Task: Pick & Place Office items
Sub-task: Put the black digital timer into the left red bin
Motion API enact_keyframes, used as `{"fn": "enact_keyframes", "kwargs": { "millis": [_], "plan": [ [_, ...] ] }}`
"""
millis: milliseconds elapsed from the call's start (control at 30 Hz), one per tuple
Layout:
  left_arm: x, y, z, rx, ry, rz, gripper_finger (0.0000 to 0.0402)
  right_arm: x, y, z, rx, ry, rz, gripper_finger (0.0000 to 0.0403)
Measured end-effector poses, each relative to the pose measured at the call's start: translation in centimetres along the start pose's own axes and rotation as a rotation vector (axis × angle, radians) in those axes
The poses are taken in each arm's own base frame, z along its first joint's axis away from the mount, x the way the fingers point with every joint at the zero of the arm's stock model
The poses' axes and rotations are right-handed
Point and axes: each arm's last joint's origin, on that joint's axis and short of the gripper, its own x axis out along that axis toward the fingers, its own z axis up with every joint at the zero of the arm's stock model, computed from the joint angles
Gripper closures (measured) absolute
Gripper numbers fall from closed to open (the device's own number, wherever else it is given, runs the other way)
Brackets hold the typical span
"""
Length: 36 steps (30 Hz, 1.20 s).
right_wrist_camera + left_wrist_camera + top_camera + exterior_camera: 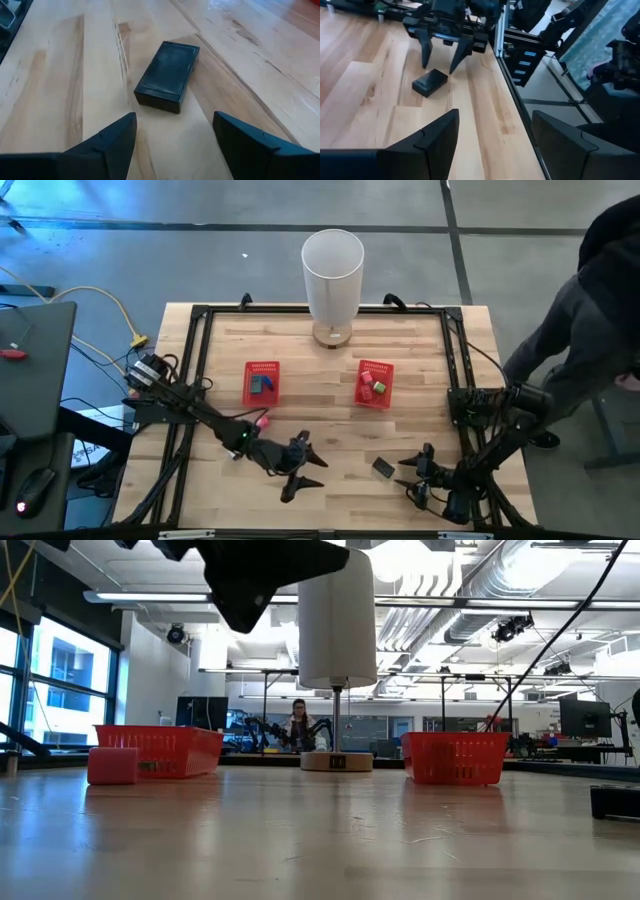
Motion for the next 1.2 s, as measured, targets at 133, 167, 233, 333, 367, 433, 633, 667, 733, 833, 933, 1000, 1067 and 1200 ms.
{"fn": "enact_keyframes", "kwargs": {
  "millis": [133,167,233,333,367,433,633,667,733,833,933,1000,1067,1200],
  "plan": [
    [-0.1,-0.4,-0.1,0.002,0.000,-0.012,0.0157,0.2,0.3,-0.1,0.041,-0.024,0.023,0.0149],
    [-0.1,-0.4,-0.1,0.002,0.000,-0.012,0.0157,0.2,0.4,0.0,0.050,-0.024,0.029,0.0149],
    [-0.1,-0.4,-0.1,0.002,-0.001,-0.014,0.0157,0.2,0.5,0.0,0.063,-0.023,0.036,0.0149],
    [-0.1,-0.5,-0.1,0.001,-0.003,-0.017,0.0157,0.2,0.6,0.0,0.065,-0.026,0.037,0.0149],
    [-0.1,-0.5,-0.1,0.001,-0.004,-0.018,0.0157,0.2,0.6,0.0,0.064,-0.026,0.038,0.0149],
    [-0.1,-0.5,-0.1,0.000,-0.007,-0.019,0.0157,0.2,0.6,0.0,0.068,-0.027,0.037,0.0149],
    [-0.1,-0.6,-0.1,0.000,-0.009,-0.020,0.0157,0.3,0.7,0.1,0.103,-0.029,0.046,0.0149],
    [-0.1,-0.6,-0.1,0.000,-0.008,-0.019,0.0157,0.3,0.9,0.1,0.133,-0.029,0.056,0.0149],
    [-0.1,-0.5,-0.1,0.000,-0.009,-0.019,0.0157,0.3,1.1,0.2,0.172,-0.028,0.071,0.0149],
    [-0.1,-0.6,-0.1,0.000,-0.008,-0.020,0.0157,0.6,1.1,0.4,0.181,-0.022,0.063,0.0149],
    [-0.1,-0.5,-0.1,0.000,-0.008,-0.019,0.0157,0.8,1.1,0.5,0.159,-0.004,0.060,0.0149],
    [-0.1,-0.6,-0.1,0.000,-0.009,-0.020,0.0157,0.8,1.1,0.6,0.140,0.000,0.059,0.0149],
    [-0.1,-0.6,-0.1,0.000,-0.008,-0.019,0.0157,0.8,1.1,0.6,0.136,-0.001,0.058,0.0149],
    [-0.1,-0.6,-0.1,0.000,-0.008,-0.020,0.0157,0.9,1.0,0.4,0.108,0.000,0.053,0.0149]
  ]
}}
